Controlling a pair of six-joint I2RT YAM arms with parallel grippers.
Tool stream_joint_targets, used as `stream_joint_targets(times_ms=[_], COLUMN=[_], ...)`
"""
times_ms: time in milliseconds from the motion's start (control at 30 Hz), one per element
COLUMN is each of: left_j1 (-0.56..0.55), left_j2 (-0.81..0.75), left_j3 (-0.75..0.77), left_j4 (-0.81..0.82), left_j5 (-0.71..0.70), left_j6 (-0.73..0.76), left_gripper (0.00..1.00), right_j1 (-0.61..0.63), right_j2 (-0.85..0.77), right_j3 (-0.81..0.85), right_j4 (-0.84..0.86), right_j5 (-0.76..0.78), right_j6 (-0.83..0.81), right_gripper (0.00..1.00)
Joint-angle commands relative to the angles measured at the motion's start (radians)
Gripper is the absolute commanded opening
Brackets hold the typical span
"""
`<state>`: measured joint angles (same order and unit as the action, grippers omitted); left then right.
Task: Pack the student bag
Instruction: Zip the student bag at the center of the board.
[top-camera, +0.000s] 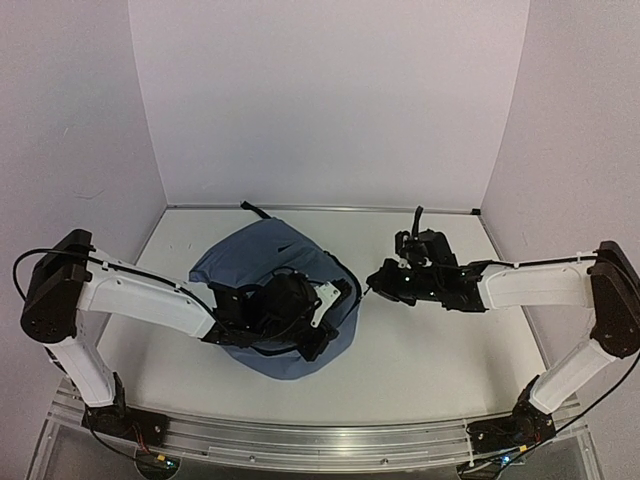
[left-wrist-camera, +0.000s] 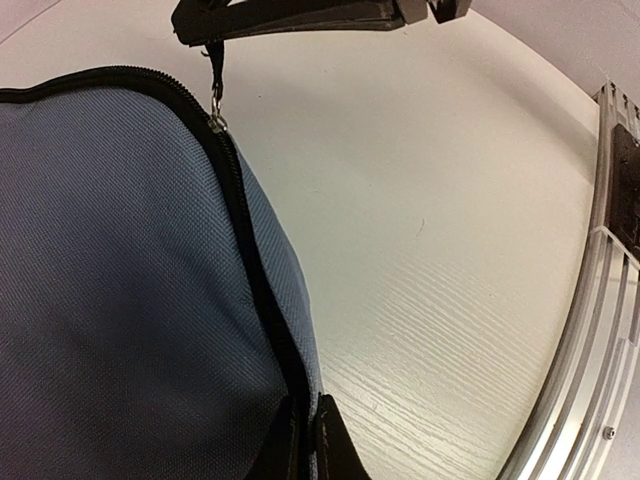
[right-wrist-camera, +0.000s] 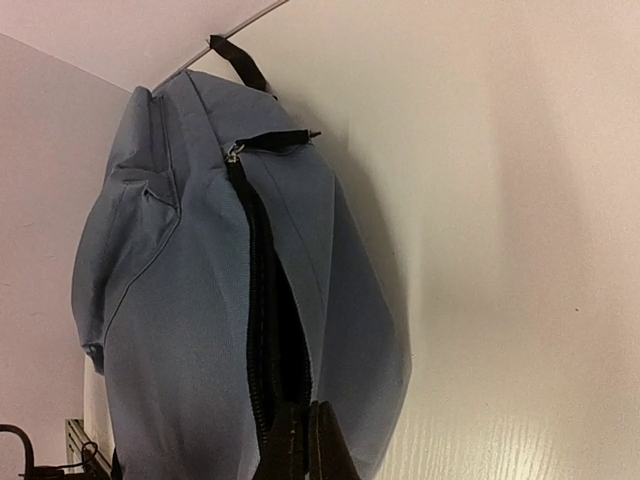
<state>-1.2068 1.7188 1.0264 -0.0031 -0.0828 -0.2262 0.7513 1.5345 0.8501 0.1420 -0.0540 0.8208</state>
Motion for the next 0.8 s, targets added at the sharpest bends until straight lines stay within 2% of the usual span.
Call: stream_joint_targets(times_ms=[0, 400, 767], left_j1=[-0.038, -0.056, -0.062], left_j2=[-0.072, -0.184, -0.276], left_j3=[-0.017, -0.105, -0.155], left_j4=[-0.104, -0.241, -0.44], left_j5=[0.041, 0.079, 0.154], left_j6=[-0.03, -0.118, -0.219], left_gripper=[0.0, 0.0, 0.0], right_j1=[-0.037, -0.05, -0.049], right_j2=[-0.003, 0.135, 0.272], right_j3=[0.052, 0.161, 0.24], right_j4=[0.035, 0.068, 0.123], right_j5=[0.039, -0.016, -0.068], right_j6=[-0.035, -0.059, -0.068], right_gripper=[0.0, 0.0, 0.0])
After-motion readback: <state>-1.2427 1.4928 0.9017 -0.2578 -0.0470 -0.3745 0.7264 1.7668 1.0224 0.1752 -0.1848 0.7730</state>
